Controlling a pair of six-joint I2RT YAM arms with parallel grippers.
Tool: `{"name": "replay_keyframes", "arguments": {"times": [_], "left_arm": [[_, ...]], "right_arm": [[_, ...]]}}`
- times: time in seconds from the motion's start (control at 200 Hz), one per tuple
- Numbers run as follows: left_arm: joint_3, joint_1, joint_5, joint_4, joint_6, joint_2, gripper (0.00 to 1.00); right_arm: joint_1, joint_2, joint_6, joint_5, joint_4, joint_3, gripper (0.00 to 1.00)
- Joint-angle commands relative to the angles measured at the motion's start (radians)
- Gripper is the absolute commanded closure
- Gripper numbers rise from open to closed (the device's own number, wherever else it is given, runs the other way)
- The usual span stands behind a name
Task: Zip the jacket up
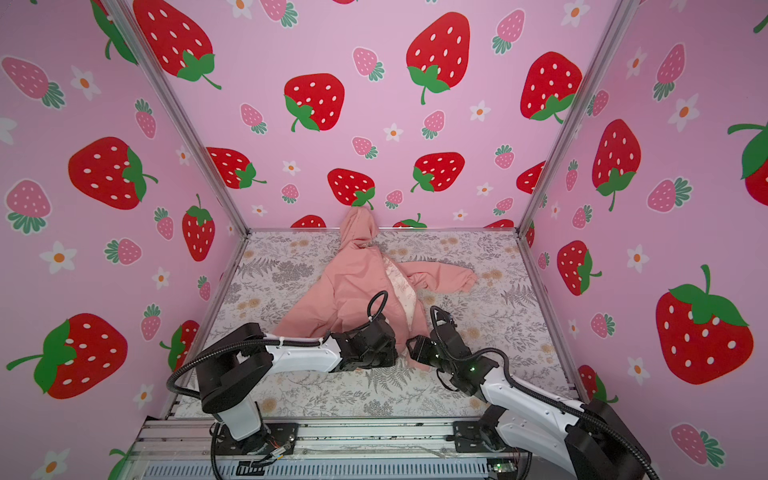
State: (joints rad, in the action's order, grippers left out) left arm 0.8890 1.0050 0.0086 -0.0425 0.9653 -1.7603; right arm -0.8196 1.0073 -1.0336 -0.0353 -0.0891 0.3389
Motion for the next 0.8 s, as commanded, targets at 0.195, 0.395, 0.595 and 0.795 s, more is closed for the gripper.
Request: {"name": "replay_keyframes", "arguments": {"times": [0.195, 0.395, 0.595, 0.795], "left_arm": [[-0.084, -0.096, 0.227, -0.219, -0.075, 0.068, 1.0], [-0.134, -0.154, 0.429, -0.353, -0.091, 0.115, 1.0], [-0.193, -0.194, 0.522, -0.451, -0.043, 0.177, 1.0], [-0.243, -0.206, 0.563, -0.577, 0.04, 0.194, 1.0]], "right_arm": [[0.006, 0.025, -0.01, -0.063, -0.041, 0.073, 0.31], [0.013, 0.028, -0.085, -0.116, -0.13, 0.07, 0.23], [0.032, 0.022, -0.165, -0.125, -0.219, 0.033, 0.29], [0.074, -0.024, -0.314, -0.147, -0.413, -0.088, 0.34]]}}
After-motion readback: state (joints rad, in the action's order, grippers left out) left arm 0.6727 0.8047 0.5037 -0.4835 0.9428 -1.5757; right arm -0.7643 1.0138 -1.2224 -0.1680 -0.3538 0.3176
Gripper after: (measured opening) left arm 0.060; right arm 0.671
